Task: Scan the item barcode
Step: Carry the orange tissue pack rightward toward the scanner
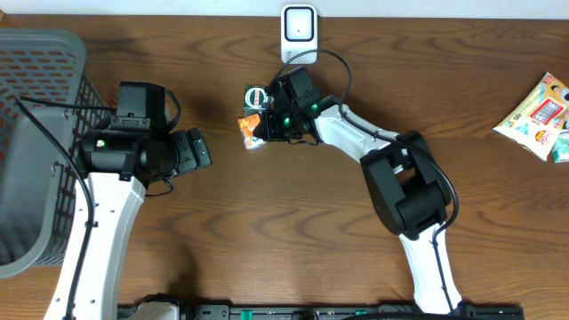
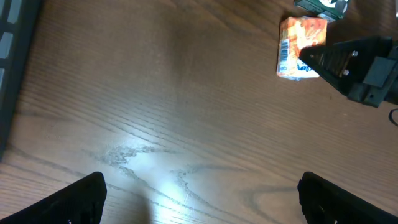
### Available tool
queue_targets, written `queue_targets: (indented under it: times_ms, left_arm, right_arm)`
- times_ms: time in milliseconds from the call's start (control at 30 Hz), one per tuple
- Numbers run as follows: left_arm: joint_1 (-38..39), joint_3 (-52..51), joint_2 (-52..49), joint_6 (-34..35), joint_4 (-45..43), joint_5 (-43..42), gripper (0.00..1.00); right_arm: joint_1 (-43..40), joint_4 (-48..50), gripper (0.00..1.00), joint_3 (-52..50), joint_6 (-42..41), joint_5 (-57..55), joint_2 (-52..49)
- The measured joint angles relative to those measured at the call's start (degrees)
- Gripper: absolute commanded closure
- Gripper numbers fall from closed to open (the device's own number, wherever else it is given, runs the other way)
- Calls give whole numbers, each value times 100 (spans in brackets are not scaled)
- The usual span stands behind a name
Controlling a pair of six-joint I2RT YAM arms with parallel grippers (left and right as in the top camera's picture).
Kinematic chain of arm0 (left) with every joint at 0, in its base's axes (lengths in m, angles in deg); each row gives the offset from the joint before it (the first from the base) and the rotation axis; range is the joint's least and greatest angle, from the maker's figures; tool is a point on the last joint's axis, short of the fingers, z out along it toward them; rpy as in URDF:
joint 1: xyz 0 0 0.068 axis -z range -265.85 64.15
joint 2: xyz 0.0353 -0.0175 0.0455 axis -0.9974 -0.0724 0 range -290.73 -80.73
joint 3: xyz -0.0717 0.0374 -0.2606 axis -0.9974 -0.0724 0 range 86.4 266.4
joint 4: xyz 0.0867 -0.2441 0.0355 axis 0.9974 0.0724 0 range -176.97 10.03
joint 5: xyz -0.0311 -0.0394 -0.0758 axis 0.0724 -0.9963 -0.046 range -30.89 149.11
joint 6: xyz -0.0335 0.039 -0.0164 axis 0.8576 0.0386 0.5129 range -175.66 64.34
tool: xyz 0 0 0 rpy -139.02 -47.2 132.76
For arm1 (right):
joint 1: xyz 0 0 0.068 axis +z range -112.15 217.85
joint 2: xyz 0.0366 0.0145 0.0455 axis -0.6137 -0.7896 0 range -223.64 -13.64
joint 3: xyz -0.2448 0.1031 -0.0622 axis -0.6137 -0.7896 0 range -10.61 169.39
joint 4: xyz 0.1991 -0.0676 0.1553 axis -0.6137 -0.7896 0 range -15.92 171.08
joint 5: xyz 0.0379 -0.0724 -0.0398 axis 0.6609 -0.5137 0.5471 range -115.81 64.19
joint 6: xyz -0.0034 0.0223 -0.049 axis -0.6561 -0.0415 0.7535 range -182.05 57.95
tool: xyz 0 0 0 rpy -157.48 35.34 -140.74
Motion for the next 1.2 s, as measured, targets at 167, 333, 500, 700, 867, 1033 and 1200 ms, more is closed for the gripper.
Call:
queue_targets:
  times_ms: [167,333,500,700,867,1033,1200]
  left_arm:
    - [0,0,0,0,0,2,2]
    - [0,0,0,0,0,0,3]
    - [0,0,0,0,0,0,2]
    - [0,0,0,0,0,0,2]
    - [0,0,0,0,0,0,2]
    - [0,0,0,0,0,0,3]
    - [0,0,2,0,0,0,2]
  right_arm:
    - [-72,-24,99,-2,0,247,0]
    - [-396,-66,99,-15,149,988,0]
    - [-903,-79,99,-15,358,1974,0]
    - [-1491,-79,99,-15,627,3401,0]
    - [-2002,-74,99,-15,857,4450,0]
    - [-2616,-55,99,-17,1012,5187,0]
    - [-3193,-50,99,-17,1115,5482,0]
